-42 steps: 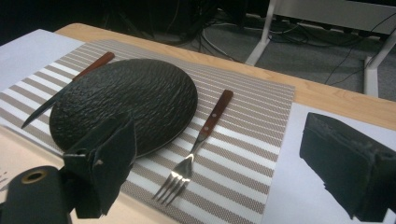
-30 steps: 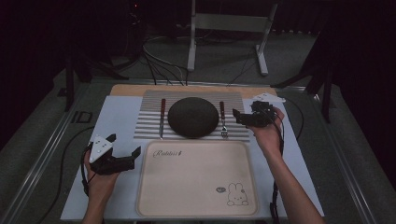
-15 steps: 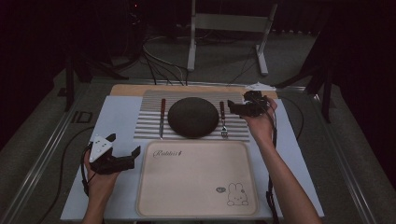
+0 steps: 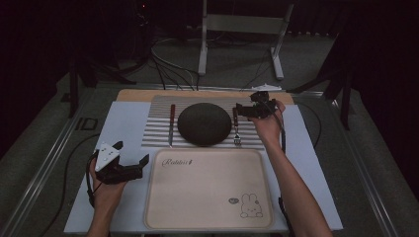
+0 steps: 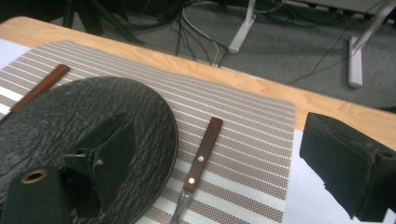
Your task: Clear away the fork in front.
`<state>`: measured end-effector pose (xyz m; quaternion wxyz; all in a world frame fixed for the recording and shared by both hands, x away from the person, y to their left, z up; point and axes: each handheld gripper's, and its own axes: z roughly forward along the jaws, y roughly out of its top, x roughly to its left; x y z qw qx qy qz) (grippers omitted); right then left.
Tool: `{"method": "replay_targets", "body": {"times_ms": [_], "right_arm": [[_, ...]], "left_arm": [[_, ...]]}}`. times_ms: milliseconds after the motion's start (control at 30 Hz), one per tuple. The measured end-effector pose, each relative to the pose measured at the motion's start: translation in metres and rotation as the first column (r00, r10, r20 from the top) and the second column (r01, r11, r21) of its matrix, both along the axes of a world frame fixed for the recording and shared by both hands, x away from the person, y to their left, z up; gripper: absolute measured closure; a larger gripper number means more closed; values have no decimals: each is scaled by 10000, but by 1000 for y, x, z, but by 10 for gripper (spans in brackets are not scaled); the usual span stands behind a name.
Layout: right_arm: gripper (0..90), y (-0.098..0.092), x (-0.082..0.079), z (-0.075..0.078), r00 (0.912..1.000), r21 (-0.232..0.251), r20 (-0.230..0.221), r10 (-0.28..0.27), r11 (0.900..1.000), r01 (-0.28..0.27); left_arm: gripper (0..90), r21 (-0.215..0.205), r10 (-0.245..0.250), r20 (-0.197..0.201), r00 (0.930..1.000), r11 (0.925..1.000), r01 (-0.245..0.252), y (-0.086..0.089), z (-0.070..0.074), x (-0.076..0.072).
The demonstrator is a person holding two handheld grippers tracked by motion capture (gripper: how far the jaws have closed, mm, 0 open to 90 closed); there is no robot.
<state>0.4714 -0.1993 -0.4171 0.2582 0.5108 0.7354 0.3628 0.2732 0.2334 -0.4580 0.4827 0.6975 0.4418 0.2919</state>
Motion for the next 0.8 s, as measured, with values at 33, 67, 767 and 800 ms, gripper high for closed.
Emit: {"method": "replay_targets", "body": {"times_ms": [33, 67, 767, 800], "right_arm": [[110, 0, 1, -2, 10000, -10, -58, -31, 10000, 31], [110, 2, 4, -7, 9998, 19, -194, -82, 10000, 82], [112, 12, 27, -53, 9865, -615, -1523, -598, 9968, 509], [114, 13, 28, -55, 9858, -713, -1565, -616, 9962, 509]], "left_arm": [[3, -2, -3, 2, 10000, 10000, 3, 0, 0, 0], [2, -6, -9, 2, 10000, 10000, 9, 0, 0, 0], [2, -57, -29, -6, 10000, 10000, 29, 1, 0, 0], [2, -60, -26, -1, 10000, 10000, 26, 1, 0, 0]]}}
